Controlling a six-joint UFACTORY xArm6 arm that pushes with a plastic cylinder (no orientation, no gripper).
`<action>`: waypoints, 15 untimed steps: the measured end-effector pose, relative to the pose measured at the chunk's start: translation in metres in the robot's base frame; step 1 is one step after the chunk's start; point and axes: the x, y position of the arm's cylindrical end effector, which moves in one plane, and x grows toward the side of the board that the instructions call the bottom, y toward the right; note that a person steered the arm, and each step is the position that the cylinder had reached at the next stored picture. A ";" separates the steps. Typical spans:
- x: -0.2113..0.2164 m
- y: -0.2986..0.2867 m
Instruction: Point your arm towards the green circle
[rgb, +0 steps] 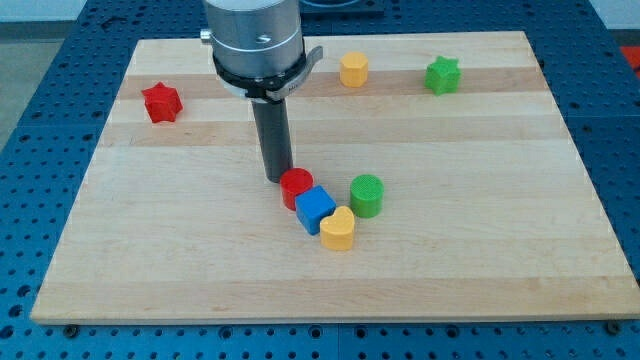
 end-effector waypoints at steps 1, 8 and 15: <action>-0.054 0.007; 0.045 0.205; 0.023 0.133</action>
